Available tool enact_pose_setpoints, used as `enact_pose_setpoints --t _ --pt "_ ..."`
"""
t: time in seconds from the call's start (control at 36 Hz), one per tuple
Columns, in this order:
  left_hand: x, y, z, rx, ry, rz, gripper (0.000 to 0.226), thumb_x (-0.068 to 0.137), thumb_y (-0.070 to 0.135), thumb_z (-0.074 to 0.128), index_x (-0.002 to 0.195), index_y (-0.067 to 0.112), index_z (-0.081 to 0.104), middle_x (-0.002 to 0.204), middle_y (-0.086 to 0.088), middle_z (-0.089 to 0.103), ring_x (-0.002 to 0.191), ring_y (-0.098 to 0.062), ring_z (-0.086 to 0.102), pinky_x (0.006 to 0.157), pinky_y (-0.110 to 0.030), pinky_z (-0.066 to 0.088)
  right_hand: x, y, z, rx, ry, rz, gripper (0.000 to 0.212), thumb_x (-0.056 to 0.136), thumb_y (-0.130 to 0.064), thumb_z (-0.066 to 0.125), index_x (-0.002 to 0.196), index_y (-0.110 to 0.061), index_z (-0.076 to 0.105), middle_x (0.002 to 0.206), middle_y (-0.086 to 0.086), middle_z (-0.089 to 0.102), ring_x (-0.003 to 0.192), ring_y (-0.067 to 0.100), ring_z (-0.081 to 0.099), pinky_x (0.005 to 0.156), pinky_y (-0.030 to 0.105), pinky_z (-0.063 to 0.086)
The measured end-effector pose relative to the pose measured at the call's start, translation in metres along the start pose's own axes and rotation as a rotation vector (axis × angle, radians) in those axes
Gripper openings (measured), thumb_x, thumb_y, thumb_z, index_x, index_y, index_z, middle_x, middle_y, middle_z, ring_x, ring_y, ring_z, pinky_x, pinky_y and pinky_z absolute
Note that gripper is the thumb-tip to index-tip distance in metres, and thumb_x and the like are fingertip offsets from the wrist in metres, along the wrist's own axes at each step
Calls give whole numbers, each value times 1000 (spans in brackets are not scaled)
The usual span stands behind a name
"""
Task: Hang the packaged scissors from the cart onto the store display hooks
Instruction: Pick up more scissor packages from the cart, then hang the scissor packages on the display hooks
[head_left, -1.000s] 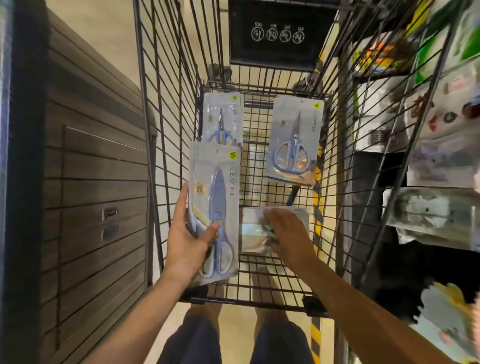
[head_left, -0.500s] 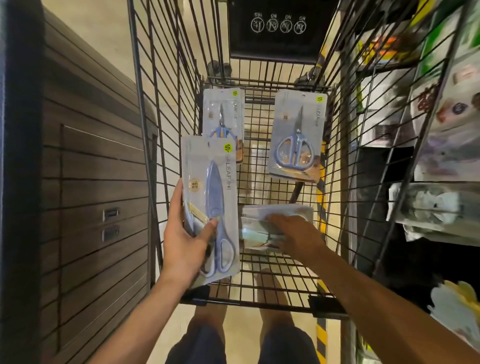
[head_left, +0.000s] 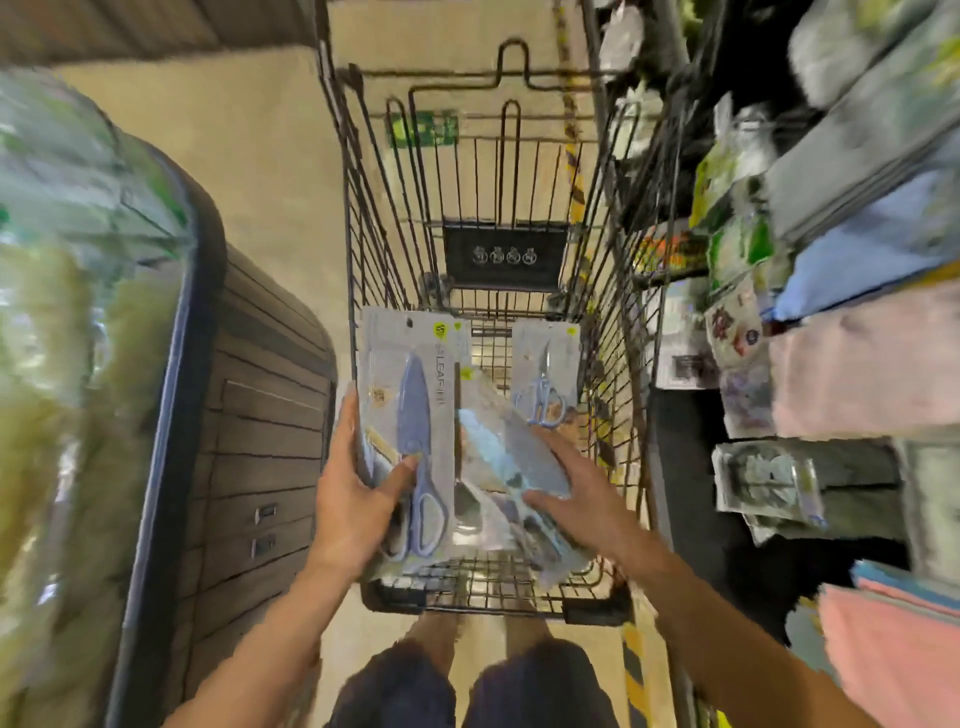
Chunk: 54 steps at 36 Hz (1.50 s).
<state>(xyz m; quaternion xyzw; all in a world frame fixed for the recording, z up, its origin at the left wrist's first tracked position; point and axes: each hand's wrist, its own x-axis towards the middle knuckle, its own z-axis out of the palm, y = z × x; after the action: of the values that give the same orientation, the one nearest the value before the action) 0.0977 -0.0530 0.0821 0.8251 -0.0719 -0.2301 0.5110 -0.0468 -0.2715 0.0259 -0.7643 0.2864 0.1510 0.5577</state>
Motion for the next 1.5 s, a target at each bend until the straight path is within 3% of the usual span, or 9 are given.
enact_pose_setpoints --t 0.17,0.28,0.36,0.5,1.03,1.19,1.33,1.44,1.5 --pt "-20 72 -40 -15 50 158 96 87 10 78 157 43 21 162 18 31 148 -2 31 118 -33 34 -48 -69 -34 254 130 -115 88 83 -14 82 149 -49 36 150 -24 44 131 -1 51 103 21 46" --pt "-32 104 -63 -21 113 266 95 86 10 79 151 49 22 151 43 28 144 11 29 107 -5 32 -75 -101 -45 437 207 -198 95 64 -27 95 142 -42 44 136 -17 62 124 5 60 96 22 53" --pt "-38 114 -77 -41 115 303 95 85 10 79 155 45 24 153 41 29 142 12 31 113 -21 35 -92 -120 -44 437 248 -265 92 74 -12 87 149 -36 40 144 -8 57 130 9 57 103 28 52" --pt "-46 121 -103 -126 25 363 94 86 15 78 157 43 24 162 21 31 148 -5 33 118 -49 36 -119 -145 -27 401 363 -342 90 80 -8 83 152 -37 37 143 -26 54 129 -3 54 97 12 47" --pt "-83 119 -141 -190 -398 489 97 83 13 80 152 53 26 158 28 33 145 -7 39 115 -48 40 -263 -156 89 446 953 -270 83 81 -6 80 146 -38 41 125 -39 60 114 -6 63 85 13 53" --pt "-125 131 -113 -152 -538 571 98 80 20 81 153 52 25 144 51 28 132 25 31 116 -32 31 -327 -136 104 504 1113 -220 81 83 -14 81 148 -39 40 133 -33 58 121 -1 60 101 38 53" --pt "-173 142 -83 -126 -683 646 96 82 21 80 153 54 25 156 39 25 148 0 28 121 -47 30 -389 -109 119 532 1265 -205 81 84 -17 82 144 -52 41 148 -22 49 131 5 55 107 48 49" --pt "-228 148 -50 -150 -757 747 95 82 20 80 151 55 26 148 51 23 136 25 23 116 -27 27 -454 -83 134 563 1378 -194 81 83 -17 81 145 -51 41 143 -32 49 129 -2 54 106 44 51" --pt "-260 147 -32 -164 -828 768 96 82 18 81 150 57 26 151 46 26 140 19 26 116 -29 30 -490 -68 145 560 1446 -182 82 83 -15 80 148 -44 39 136 -35 54 126 -1 57 103 42 53"
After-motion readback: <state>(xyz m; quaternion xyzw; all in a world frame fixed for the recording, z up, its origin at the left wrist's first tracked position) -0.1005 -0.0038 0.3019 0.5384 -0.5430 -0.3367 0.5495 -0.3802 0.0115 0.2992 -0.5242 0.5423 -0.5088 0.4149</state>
